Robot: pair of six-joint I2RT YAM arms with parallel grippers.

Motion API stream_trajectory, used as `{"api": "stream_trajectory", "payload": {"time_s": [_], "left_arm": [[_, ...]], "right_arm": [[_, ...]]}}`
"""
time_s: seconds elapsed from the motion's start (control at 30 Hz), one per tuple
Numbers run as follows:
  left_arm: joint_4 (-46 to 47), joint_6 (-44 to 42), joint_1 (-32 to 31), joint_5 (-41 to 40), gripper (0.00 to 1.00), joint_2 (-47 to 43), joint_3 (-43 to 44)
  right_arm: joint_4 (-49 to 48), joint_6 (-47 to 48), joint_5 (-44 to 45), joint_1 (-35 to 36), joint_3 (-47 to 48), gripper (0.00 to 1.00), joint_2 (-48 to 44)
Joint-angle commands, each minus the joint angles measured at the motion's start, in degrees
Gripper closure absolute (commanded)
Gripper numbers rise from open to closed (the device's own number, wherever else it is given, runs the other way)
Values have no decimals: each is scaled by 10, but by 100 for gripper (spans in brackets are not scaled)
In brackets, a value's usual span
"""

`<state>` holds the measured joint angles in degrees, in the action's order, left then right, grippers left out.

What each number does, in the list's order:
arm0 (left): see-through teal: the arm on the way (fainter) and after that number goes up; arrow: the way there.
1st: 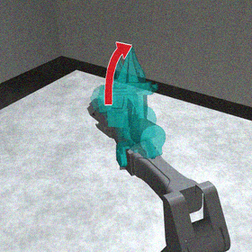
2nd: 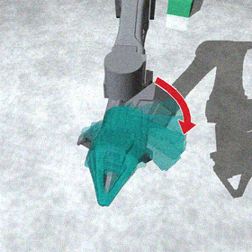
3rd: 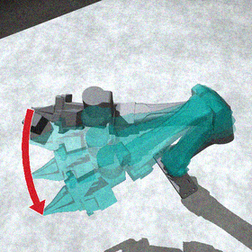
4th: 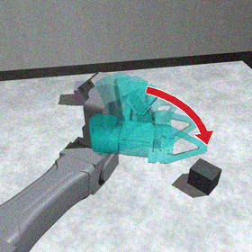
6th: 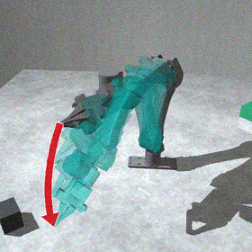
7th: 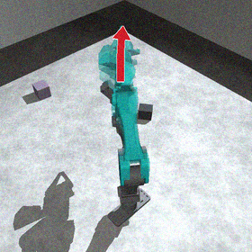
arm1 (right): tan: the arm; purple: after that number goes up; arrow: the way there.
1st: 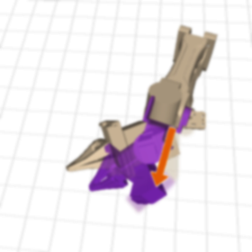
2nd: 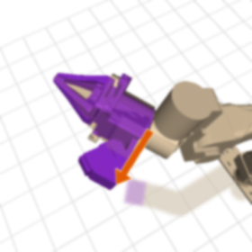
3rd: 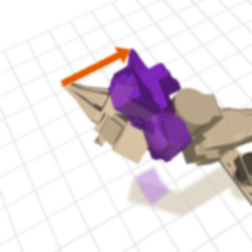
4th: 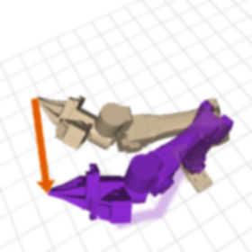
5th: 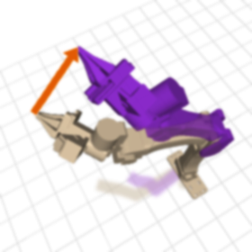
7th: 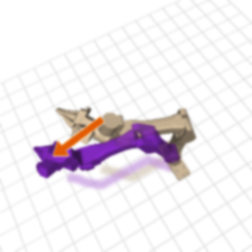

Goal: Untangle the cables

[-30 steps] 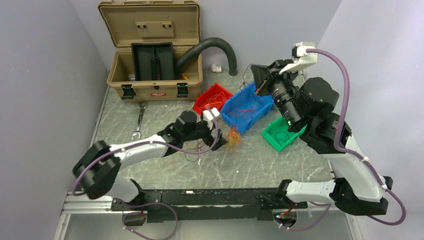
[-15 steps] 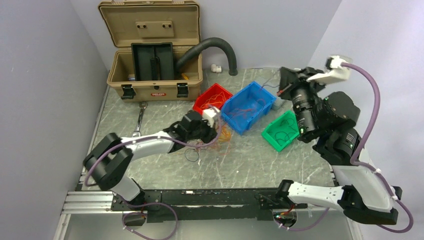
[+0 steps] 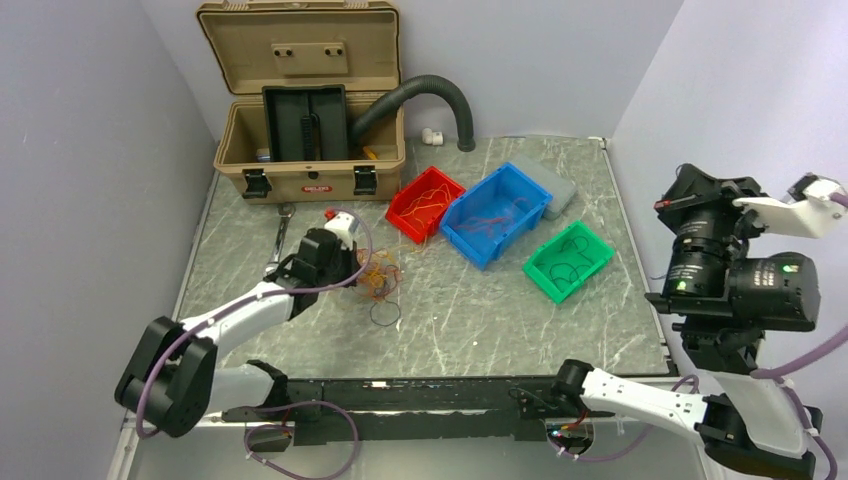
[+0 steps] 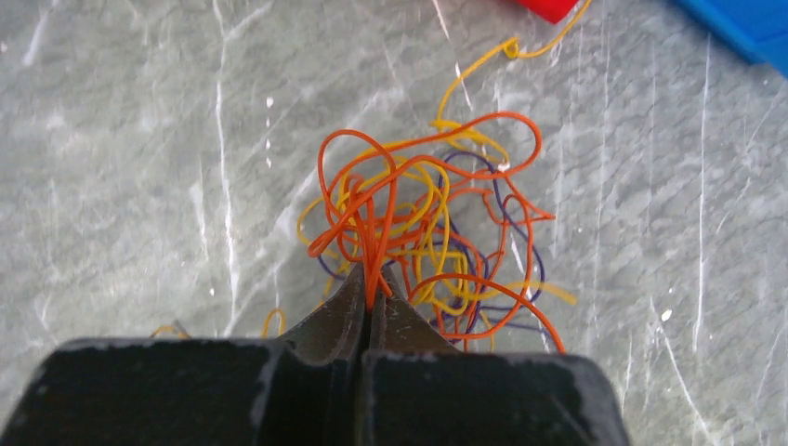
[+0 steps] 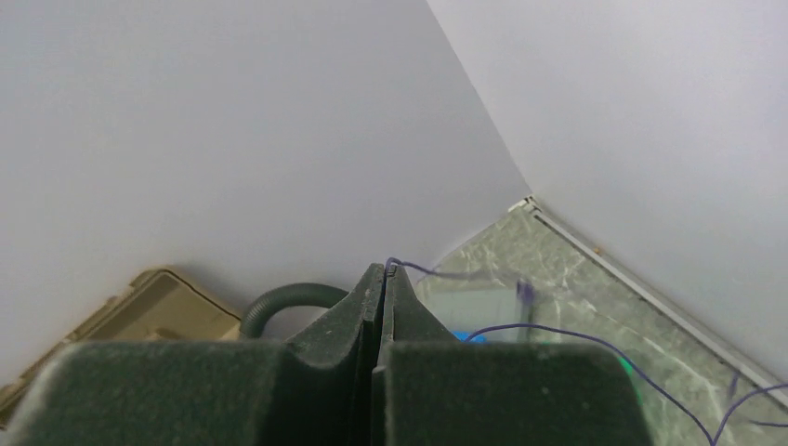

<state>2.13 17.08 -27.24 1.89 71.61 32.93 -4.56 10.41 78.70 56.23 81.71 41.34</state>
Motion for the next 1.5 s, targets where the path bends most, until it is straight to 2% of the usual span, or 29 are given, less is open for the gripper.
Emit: {"api": "stream_trajectory", "payload": {"time_s": [0.0,0.17,0.53,0.6,0.73,0.8,1.2,1.47], "left_arm": [[70,-10,0,-6,100,-73,-49],[94,-13,0,-10,100,-141,-85],[100,-16,0,-9,100,-165,-98],[100,-18,0,-9,100,-167,-100],[102,-19,0,-17,100,-173,-105],[102,-21,0,-17,100,-173,-104],[106,-23,0,-17,100,-163,-104],[105,-24,-1,-17,100,-162,-104]], "right_arm": [[61,-14,12,1,-12,100,35],[-46,61,13,1,-83,100,49],[82,-17,-59,-20,-54,100,119],[130,-61,-89,-42,-47,100,137],[297,-197,-210,-158,9,100,194],[340,-237,-244,-212,24,100,211],[373,-365,-301,-322,-48,100,210],[367,-408,-332,-384,-94,100,185]]}}
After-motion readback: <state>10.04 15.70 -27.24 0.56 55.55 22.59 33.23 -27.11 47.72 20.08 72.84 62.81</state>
